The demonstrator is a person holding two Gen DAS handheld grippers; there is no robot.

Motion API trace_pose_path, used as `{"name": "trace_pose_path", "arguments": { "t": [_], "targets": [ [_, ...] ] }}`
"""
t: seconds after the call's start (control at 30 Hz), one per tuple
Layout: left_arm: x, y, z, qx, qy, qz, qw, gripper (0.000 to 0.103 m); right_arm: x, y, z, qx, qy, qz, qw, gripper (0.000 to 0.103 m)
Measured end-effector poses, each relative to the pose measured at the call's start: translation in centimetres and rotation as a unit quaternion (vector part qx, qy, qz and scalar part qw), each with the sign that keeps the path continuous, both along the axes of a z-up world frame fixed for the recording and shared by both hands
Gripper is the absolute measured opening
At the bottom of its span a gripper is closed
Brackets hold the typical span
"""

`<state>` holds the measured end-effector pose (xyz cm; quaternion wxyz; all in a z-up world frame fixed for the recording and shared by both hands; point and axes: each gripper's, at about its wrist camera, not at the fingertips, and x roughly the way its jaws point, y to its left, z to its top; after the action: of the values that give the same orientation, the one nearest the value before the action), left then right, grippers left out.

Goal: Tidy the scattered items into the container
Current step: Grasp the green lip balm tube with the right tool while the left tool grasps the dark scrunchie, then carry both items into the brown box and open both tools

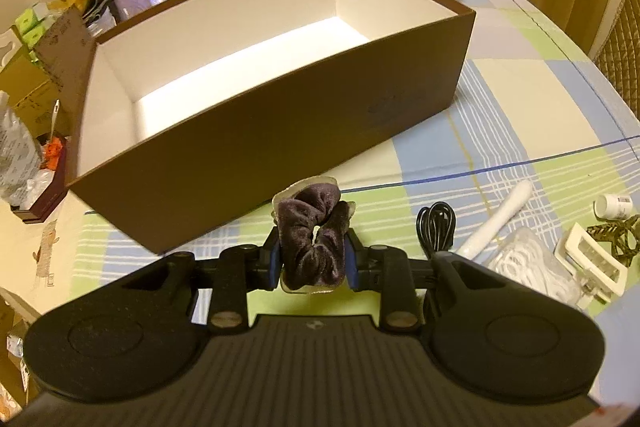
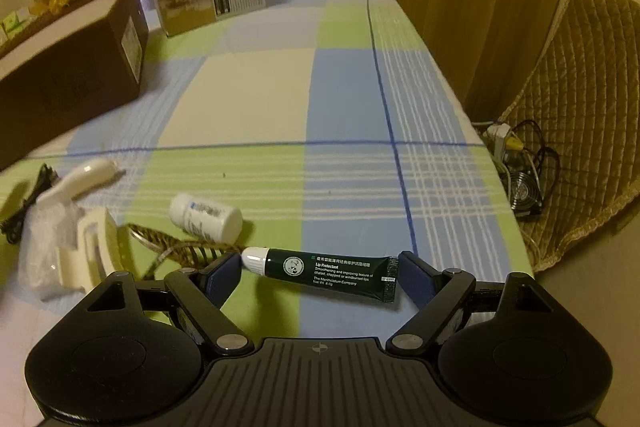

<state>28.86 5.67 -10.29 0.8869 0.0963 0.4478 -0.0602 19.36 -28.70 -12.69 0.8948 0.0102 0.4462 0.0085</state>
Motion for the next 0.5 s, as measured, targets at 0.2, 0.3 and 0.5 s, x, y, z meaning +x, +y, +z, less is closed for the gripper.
{"name": "trace_pose_path", "arguments": {
  "t": [0.2, 0.3, 0.5],
  "targets": [
    [-1.5, 0.5, 1.9, -0.005, -0.016, 0.000, 0.9999, 0.025, 0.5, 1.7, 2.3, 0.017, -0.015, 0.034, 0.999, 0.082],
    [-2.0, 0.7, 2.9, -0.008, -0.026, -0.002, 0.9996, 0.025, 1.0, 3.6, 3.5, 0.025, -0.026, 0.068, 0.997, 0.082],
    [-2.7, 1.3, 4.8, -0.013, -0.045, -0.005, 0.9989, 0.025, 2.2, 8.0, 6.4, 0.047, -0.058, 0.142, 0.987, 0.082]
  ]
}}
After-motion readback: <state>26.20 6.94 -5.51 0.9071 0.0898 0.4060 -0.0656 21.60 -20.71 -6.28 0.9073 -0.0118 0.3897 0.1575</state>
